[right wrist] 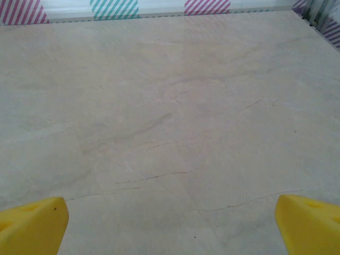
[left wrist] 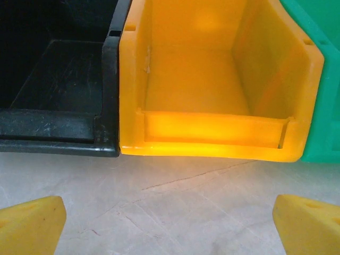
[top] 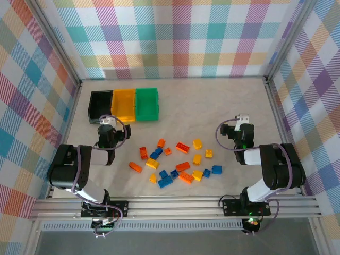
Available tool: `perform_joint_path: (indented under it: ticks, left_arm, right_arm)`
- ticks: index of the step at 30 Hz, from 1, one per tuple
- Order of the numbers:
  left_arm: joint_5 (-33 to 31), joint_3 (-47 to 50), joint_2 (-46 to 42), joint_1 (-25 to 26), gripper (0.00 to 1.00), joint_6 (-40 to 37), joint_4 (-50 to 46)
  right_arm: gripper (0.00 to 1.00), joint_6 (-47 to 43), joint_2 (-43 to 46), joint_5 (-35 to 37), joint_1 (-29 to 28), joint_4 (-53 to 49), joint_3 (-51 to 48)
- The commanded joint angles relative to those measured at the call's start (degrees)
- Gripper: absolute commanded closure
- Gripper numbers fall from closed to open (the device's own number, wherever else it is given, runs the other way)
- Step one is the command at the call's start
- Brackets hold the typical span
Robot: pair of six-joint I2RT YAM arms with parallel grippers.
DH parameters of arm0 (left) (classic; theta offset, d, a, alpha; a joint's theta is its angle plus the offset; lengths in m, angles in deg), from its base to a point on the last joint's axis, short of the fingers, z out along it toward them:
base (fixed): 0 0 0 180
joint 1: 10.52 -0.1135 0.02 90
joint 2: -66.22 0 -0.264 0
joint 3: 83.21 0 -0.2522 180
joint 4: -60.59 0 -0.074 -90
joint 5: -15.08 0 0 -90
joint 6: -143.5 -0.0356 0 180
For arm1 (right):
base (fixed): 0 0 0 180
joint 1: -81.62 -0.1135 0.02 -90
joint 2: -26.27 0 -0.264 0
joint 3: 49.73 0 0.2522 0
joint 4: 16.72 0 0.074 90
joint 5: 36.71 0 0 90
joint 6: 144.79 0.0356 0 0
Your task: Sort the legos into containers by color
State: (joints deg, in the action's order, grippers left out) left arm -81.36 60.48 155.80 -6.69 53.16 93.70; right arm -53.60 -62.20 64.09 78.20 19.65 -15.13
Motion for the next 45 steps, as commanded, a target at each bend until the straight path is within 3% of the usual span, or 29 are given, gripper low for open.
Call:
perform_joint_path:
  ticks: [1,28,31,34,41,43,45]
  left_arm:
    - [1.05,-1.23,0.09,-0.14,0.00,-1.22,0.02]
    - [1.25,-1.80,-1.30,-0.06,0.00,-1.15,-2.02]
    - [0.46,-4.42,-5.82,0.21,0.00,-1.35,-9.97]
    - [-0.37,-5.40,-9.49,0.28,0.00,-1.11,-14.31]
    - [-3.34,-4.43,-19.63,0.78,0.00,3.63,-12.37]
    - [-6.53,-4.73,-21.05,0.75,0.00,8.68,-9.37]
    - [-14.74,-6.65,-22.01,0.41,0.00,20.65,-12.72]
  right_arm:
    - [0.00,0.39,0.41,-0.96,0.26,1.25,0.87]
    - [0.00,0.04,1.48,-1.24,0.26,0.93,0.86]
    - [0.00,-0.94,7.96,-4.34,0.25,-7.82,2.09]
    - [0.00,2.08,12.24,-2.77,0.24,-19.06,5.25]
    - [0.00,9.22,16.88,2.33,-0.14,-29.67,8.04]
    - [0.00,10.32,17.70,8.97,-0.92,-35.50,10.92]
    - [0.00,12.50,18.05,15.14,-1.48,-39.43,13.79]
